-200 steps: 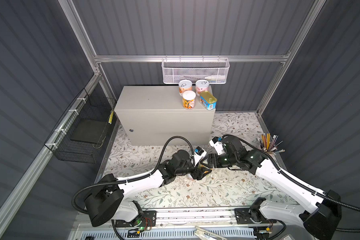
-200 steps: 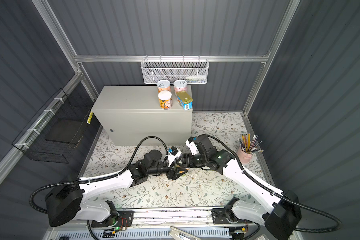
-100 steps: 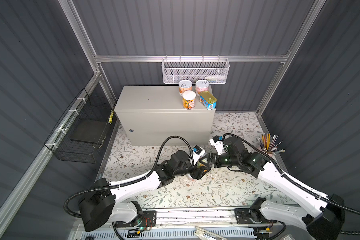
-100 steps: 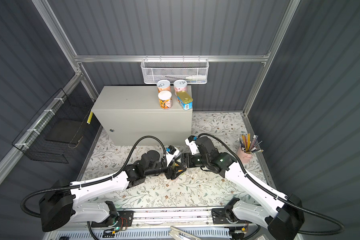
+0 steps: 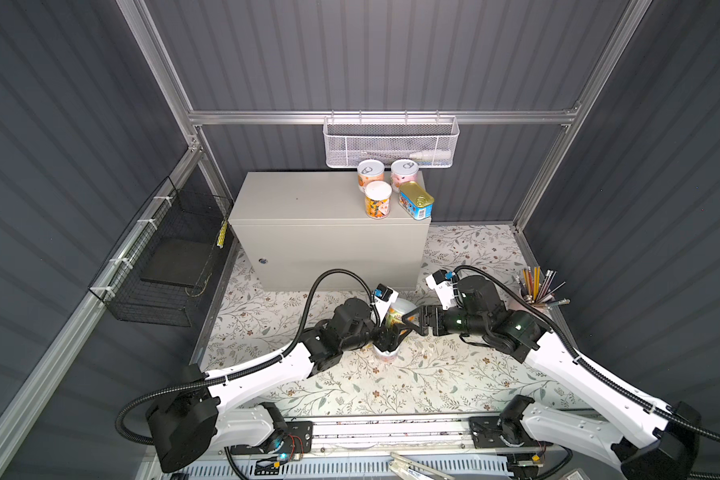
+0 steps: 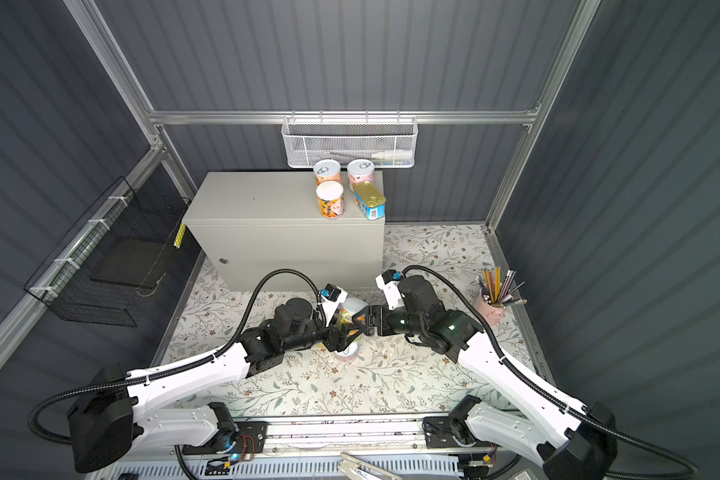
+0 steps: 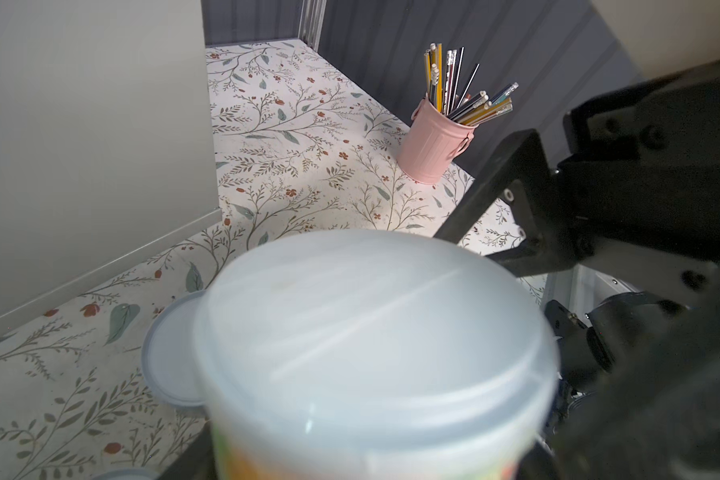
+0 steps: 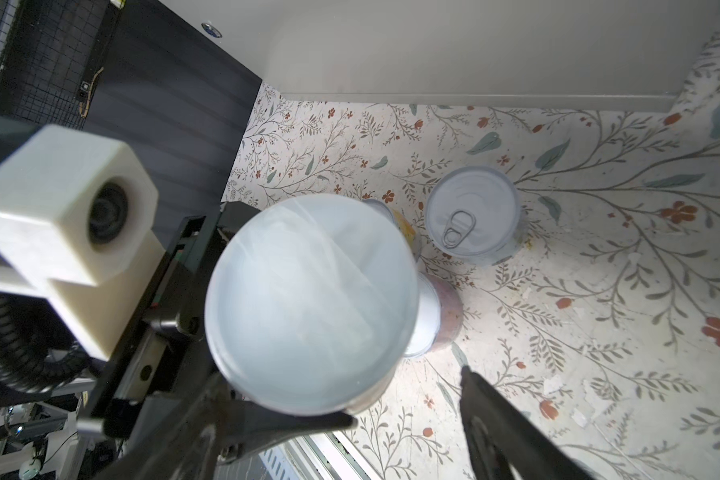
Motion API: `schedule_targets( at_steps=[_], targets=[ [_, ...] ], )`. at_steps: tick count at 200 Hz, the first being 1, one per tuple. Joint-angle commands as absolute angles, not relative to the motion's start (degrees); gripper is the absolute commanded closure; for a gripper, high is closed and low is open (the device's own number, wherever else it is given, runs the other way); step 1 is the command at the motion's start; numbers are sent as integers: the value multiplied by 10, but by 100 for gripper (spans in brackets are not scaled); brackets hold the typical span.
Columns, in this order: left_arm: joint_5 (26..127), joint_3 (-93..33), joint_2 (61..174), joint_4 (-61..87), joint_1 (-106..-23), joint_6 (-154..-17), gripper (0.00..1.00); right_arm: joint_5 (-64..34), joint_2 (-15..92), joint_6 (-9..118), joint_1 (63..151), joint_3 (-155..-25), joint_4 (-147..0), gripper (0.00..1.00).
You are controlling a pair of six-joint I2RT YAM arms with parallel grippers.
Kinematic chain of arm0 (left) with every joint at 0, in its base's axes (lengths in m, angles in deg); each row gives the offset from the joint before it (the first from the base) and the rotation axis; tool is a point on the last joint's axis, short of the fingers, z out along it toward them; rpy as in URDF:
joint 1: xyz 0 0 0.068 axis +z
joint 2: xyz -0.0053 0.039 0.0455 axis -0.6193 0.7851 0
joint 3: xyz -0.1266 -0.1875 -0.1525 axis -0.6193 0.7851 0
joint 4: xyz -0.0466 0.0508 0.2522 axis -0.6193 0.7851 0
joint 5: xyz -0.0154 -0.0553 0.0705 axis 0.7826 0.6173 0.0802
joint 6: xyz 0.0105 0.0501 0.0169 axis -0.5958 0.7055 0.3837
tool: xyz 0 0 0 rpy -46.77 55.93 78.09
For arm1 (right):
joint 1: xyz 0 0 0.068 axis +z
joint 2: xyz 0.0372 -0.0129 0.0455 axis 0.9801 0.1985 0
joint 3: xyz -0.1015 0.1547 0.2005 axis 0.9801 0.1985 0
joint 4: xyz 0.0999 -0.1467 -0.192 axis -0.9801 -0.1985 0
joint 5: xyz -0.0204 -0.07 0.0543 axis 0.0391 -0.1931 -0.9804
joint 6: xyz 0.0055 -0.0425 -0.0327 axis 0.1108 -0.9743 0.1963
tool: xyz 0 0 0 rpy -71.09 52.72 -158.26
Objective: Place and organize the canned foods onto the counter
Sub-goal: 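Open the right gripper and draw it back while the left gripper holds the can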
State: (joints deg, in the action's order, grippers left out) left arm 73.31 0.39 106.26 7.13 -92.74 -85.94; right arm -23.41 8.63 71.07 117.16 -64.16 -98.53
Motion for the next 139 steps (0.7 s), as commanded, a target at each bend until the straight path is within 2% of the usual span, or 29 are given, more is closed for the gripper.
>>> schedule_targets(
  at_steps=[1,46,107,139],
  targets=[
    [729,-9,1030,39,-927,-869,60,-205,62,718,1170,-627,-982,11],
    [712,-17,1019,76,-927,-867,60,-147,-5,740,1169,-589,-949,1],
    [682,-53,1007,144,-927,-887,60,-88,-81,754,1168,-536,-951,1],
    [674,-88,1015,191,-927,-889,60,-42,-98,739,1166,-541,-1007,1]
  ],
)
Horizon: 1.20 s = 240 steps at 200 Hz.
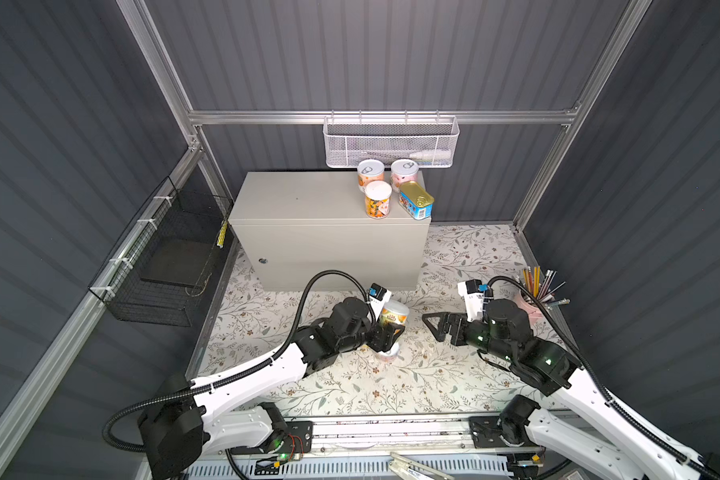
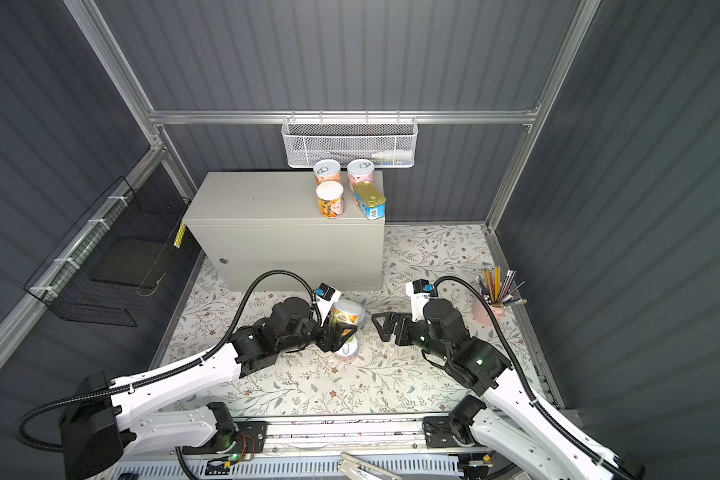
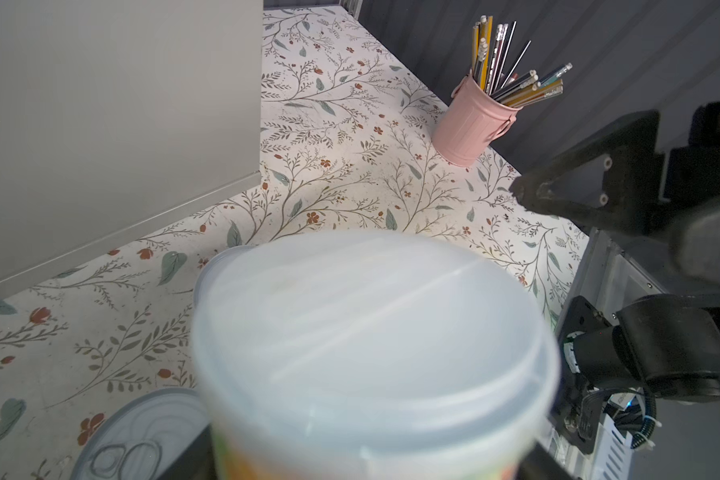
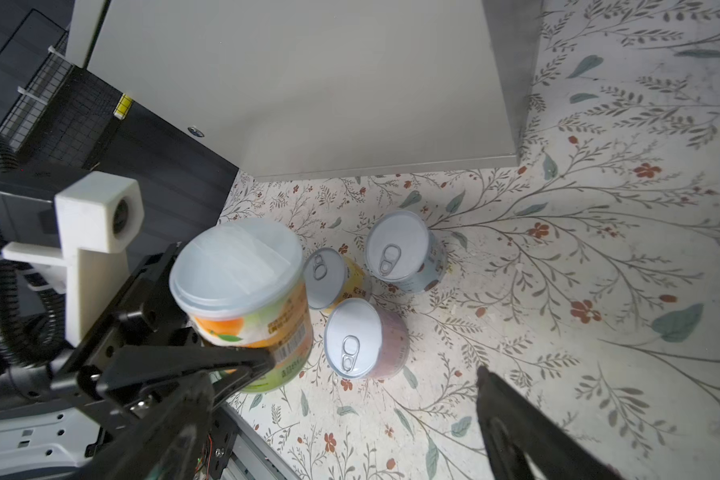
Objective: Place and organize the canned foods onto the counter
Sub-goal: 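Open the right gripper and draw it back while the left gripper holds the can, then carry the peach-print can with the left gripper up onto the cabinet top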
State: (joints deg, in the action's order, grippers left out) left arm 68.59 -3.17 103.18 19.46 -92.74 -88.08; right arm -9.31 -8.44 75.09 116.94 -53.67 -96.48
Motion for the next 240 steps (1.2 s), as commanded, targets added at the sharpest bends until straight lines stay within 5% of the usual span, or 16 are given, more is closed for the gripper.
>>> schedule_targets(
  at_steps=[1,45,127,240],
  targets=[
    [674,-89,1015,193,-927,-889,60,-39,-99,739,1166,-542,-1010,1],
    [653,-139,1022,240,-927,-882,60,16,-121,688,1162,-572,-1069,1],
    [657,-211,1009,292,-927,-885,59,-24,-82,679,1154,-563,-1008,1],
    [540,-340,984,397,-926,-828,60,-70,-27,642,1146,-559,-921,1]
  ],
)
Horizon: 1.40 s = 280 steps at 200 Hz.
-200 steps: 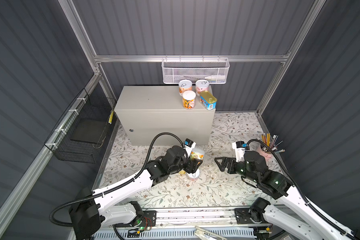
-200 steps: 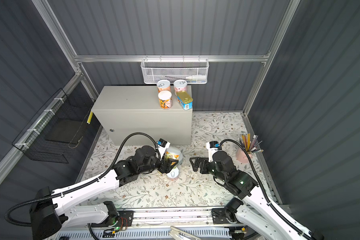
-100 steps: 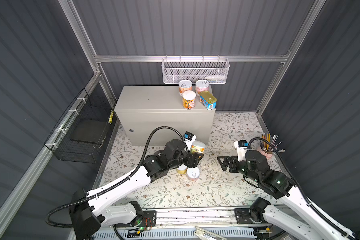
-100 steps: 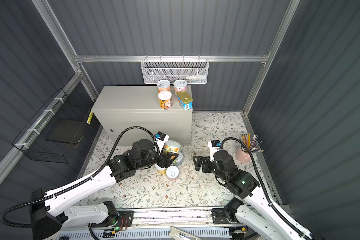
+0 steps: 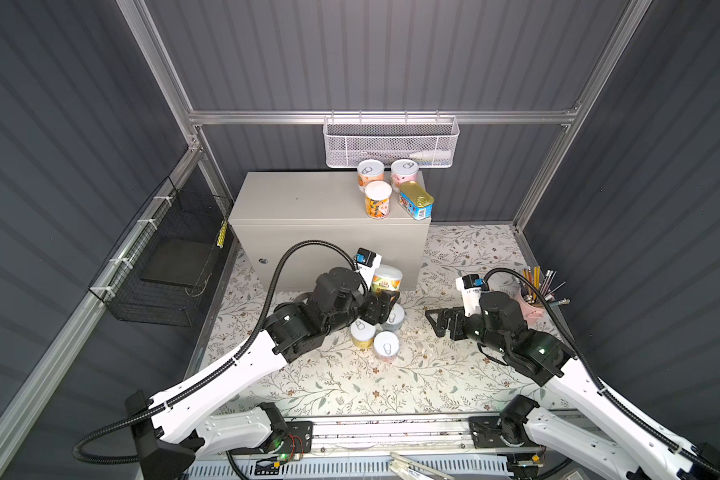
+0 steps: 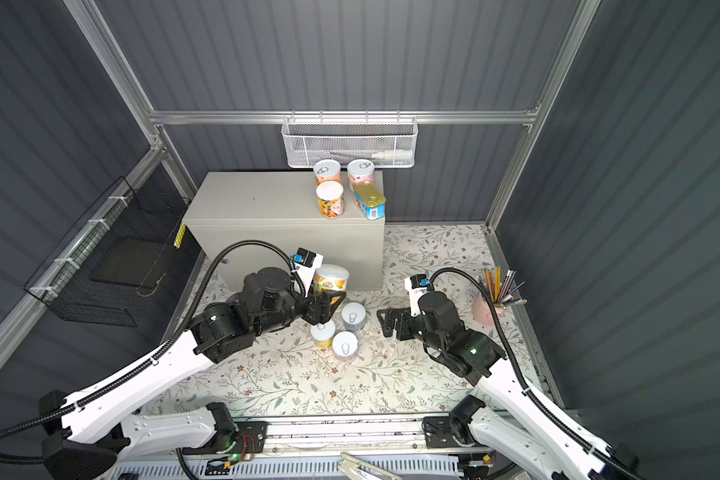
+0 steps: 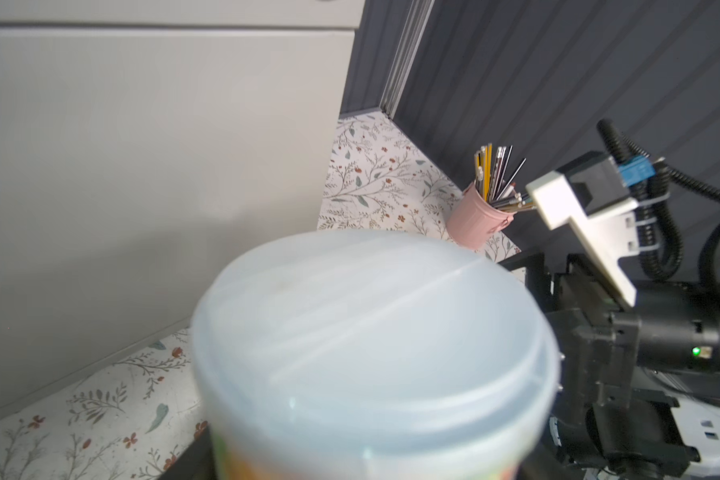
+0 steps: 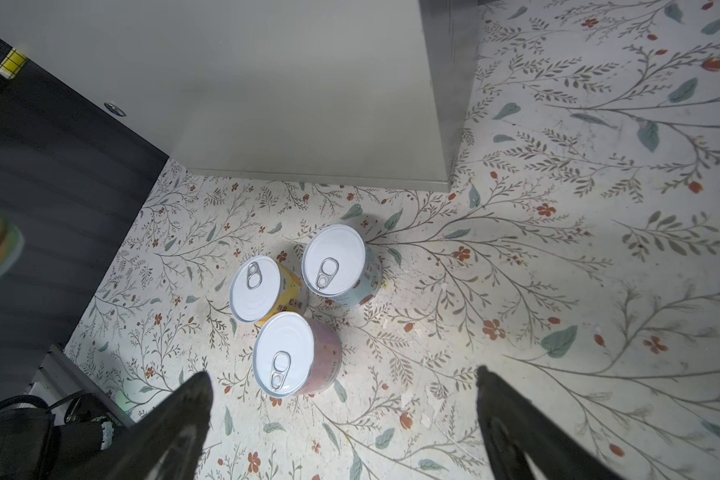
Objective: Place and organize the canned foods onto the counter
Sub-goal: 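Carry the peach-print can with the left gripper up onto the cabinet top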
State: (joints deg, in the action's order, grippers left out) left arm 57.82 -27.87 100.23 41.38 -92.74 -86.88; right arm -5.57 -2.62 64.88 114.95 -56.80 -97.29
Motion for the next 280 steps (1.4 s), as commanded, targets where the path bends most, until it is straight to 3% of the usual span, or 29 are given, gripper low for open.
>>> schedule_targets(
  at_steps=[1,110,161,280],
  targets=[
    [539,-343,984,398,-926,-826,60,-71,-27,642,1146,-558,-920,1],
    [469,-542,1081,437,-914,-705,59,-63,-72,631,1142,-532,-930,1],
    [549,-596,1121,430,-808,-715,59,-59,-81,626,1141,-533,-940,1],
    [649,-687,1238,397,-651,-722,59,-47,-106,626,1136,-525,-967,1]
  ],
)
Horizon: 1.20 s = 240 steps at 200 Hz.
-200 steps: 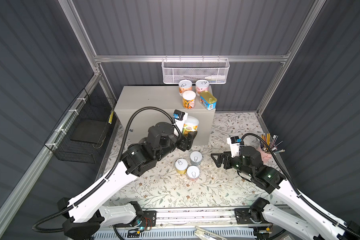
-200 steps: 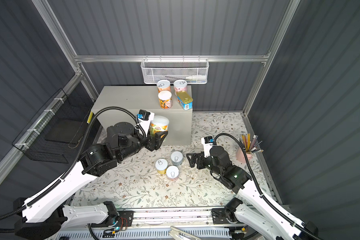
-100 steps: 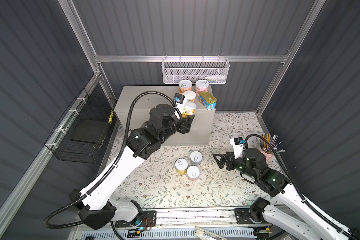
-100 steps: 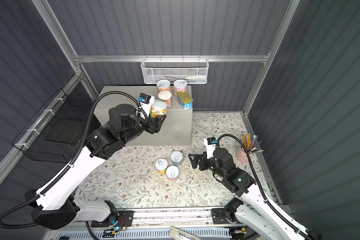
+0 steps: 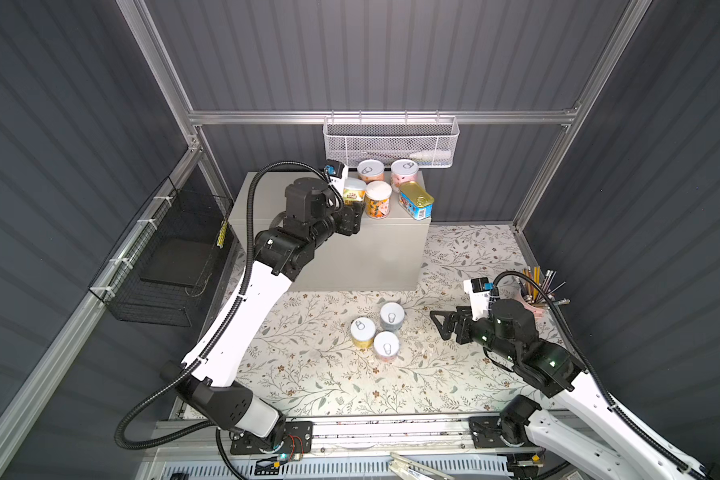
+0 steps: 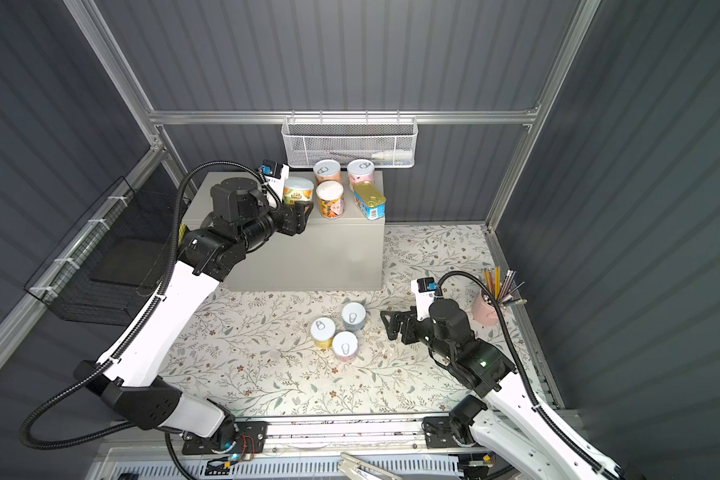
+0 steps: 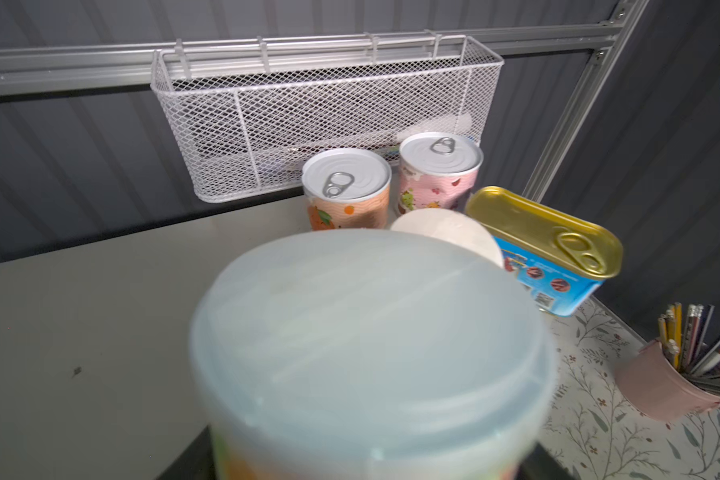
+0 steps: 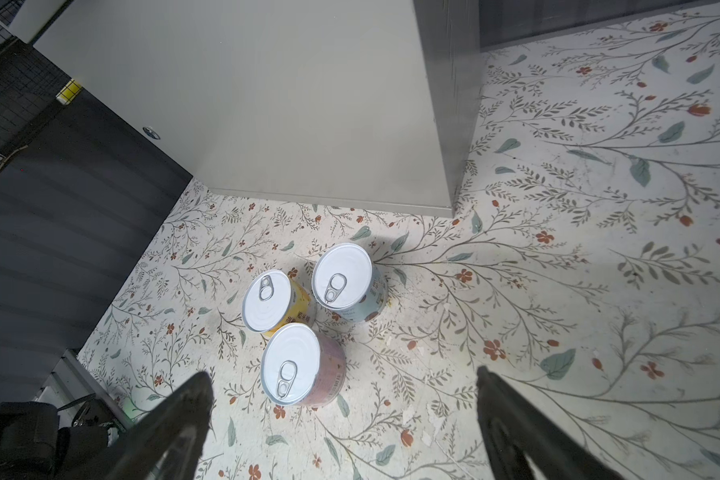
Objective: Place and organize the canned foods onto the counter
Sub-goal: 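Carry the peach-print can with the left gripper up onto the cabinet top, then lower the peach-print can onto the cabinet top beside the pink can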
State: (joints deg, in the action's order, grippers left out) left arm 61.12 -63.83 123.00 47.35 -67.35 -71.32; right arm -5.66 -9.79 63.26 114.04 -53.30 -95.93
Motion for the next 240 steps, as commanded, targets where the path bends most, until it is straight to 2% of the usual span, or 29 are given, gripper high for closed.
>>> schedule_targets(
  at_steps=[1,96,240],
  targets=[
    [650,-688,1240,396,-650,-722,59,-47,-107,626,1136,-525,-967,1],
    [713,-729,1332,346,-598,-730,59,-51,-93,620,1130,-522,-978,1],
    [701,-755,1428,292,-583,-723,57,-84,-24,593,1104,-551,-973,1]
  ],
)
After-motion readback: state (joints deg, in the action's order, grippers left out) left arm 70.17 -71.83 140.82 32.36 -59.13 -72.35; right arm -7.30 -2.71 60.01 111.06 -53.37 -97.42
